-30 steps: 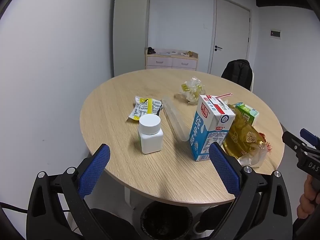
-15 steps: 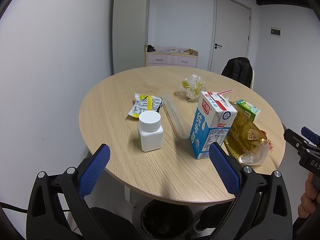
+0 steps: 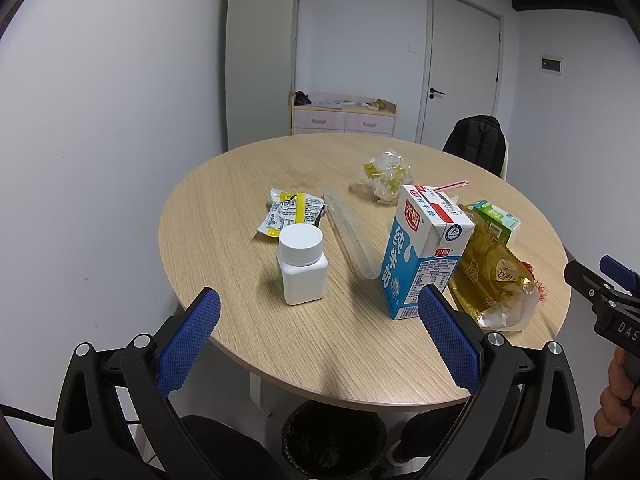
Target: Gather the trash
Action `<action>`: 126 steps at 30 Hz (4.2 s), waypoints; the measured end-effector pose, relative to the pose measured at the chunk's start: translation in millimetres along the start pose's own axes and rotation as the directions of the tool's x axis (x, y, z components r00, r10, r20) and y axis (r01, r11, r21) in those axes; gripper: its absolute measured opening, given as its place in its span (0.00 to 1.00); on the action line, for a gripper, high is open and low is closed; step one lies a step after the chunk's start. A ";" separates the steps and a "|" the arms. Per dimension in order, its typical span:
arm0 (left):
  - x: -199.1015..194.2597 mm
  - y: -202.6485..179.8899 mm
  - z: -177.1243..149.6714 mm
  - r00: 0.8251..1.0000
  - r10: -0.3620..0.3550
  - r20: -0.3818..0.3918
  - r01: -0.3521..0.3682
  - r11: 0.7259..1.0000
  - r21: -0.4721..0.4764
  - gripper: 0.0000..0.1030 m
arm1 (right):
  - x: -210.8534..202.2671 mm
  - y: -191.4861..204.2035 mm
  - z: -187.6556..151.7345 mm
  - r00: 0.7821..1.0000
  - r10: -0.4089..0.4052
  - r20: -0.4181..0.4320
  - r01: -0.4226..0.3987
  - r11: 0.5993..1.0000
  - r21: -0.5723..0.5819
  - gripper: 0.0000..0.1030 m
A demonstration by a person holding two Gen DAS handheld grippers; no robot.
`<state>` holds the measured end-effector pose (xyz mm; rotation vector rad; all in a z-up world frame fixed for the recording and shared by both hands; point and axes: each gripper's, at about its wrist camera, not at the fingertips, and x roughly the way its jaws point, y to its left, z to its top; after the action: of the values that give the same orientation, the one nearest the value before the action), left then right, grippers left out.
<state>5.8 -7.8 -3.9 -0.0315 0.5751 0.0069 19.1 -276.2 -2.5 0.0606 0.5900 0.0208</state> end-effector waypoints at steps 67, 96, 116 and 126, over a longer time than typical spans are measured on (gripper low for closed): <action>81.0 28.5 21.3 0.987 0.023 -0.157 -0.030 0.998 -0.046 0.94 | 93.7 -37.8 68.2 0.991 -0.002 -0.131 -0.001 1.000 -0.028 0.93; 143.4 8.9 24.8 0.959 -0.007 -0.283 0.004 1.000 -0.012 0.56 | 191.8 -34.9 78.1 0.934 0.011 -0.358 -0.030 0.998 -0.049 0.57; 120.2 -2.4 26.6 0.961 -0.017 -0.274 0.015 1.000 -0.010 0.42 | 145.6 -39.2 72.5 0.958 -0.014 -0.286 0.008 1.000 -0.024 0.54; 74.1 -0.9 21.7 0.972 -0.025 -0.235 0.021 1.000 -0.020 0.42 | 67.5 -21.9 61.5 0.984 -0.024 -0.179 0.021 1.000 -0.015 0.54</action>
<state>79.9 -8.2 -26.0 -0.0565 0.8125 -0.0146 109.4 -298.6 9.6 0.0393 0.7704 0.0085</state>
